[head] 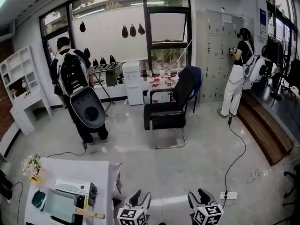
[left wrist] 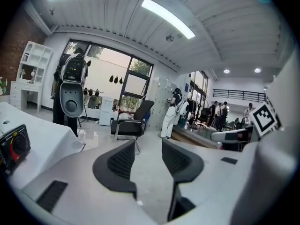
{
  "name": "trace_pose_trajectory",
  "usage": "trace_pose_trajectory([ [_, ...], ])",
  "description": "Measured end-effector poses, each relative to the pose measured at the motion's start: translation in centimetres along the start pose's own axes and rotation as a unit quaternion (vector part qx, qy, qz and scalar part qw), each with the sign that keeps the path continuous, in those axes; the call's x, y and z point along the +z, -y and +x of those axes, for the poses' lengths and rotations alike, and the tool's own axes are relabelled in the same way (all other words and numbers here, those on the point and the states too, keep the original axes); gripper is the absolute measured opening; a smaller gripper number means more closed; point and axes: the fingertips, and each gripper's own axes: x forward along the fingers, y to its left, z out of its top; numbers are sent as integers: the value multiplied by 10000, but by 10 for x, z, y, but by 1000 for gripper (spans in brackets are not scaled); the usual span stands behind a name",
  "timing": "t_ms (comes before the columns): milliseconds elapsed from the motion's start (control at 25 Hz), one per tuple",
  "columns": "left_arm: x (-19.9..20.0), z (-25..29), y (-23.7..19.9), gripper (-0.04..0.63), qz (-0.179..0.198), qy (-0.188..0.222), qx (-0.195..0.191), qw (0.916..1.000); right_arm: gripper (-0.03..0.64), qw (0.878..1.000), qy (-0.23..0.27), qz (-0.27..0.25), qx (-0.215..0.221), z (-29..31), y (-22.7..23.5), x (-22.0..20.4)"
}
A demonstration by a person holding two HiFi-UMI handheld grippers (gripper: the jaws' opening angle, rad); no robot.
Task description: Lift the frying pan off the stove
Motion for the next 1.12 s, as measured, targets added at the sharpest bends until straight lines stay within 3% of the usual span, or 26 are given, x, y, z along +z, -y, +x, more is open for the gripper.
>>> trace_pose_trajectory([
  [360,19,36,-45,158,-92,11,238,9997,196,9984,84,-248,503,79,-18,37],
  [520,24,42,-64,160,-208,13,540,9983,182,9934,141,-254,1105,120,-40,53],
  [640,30,40,-89,160,-329,97,978,9946,169,9857,87,-498,1605,156,-63,62],
  [880,37,30,-133,158,-627,270,1997,9775,169,9532,-367,-1049,2813,226,-121,74],
  [1120,21,-4,-153,158,-1080,402,3132,9426,166,9020,-669,-1314,4057,261,-187,74],
])
